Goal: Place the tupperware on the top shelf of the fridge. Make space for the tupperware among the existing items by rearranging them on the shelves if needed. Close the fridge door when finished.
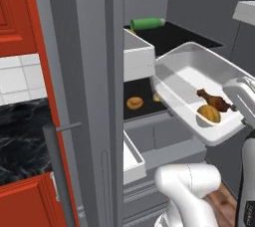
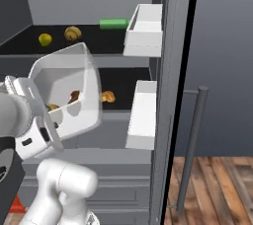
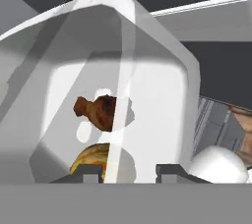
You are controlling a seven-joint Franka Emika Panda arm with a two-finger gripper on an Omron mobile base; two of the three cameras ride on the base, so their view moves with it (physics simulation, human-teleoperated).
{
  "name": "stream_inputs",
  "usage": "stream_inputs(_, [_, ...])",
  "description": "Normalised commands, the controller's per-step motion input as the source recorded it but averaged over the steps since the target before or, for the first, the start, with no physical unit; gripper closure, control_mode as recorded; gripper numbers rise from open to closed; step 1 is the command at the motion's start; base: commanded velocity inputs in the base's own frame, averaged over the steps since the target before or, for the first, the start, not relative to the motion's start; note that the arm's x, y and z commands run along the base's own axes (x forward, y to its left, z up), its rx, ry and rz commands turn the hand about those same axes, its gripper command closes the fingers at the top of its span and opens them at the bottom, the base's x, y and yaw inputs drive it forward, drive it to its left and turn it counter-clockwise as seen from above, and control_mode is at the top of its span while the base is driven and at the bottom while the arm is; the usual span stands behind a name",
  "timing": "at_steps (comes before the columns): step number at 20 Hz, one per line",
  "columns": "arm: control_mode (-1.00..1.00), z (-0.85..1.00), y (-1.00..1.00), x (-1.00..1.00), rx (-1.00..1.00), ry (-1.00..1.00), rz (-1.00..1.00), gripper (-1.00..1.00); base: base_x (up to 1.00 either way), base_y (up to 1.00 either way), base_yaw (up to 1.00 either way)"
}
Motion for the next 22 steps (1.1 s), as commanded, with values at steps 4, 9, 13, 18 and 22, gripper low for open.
stream_inputs(4, [-1.0, 0.83, -0.02, 0.09, 0.06, -0.04, -0.01, 1.0, 0.0, 0.0, 0.0])
stream_inputs(9, [-1.0, 0.4, 0.0, 0.3, 0.02, 0.02, -0.04, 1.0, 0.0, 0.0, 0.0])
stream_inputs(13, [-1.0, 0.13, 0.0, 0.48, 0.0, 0.0, -0.07, 1.0, 0.0, 0.0, 0.0])
stream_inputs(18, [-1.0, 0.02, 0.0, 0.67, 0.01, -0.02, -0.1, 1.0, 0.0, 0.0, 0.0])
stream_inputs(22, [-1.0, 0.0, 0.0, 0.82, 0.04, -0.09, -0.13, 1.0, 0.0, 0.0, 0.0])
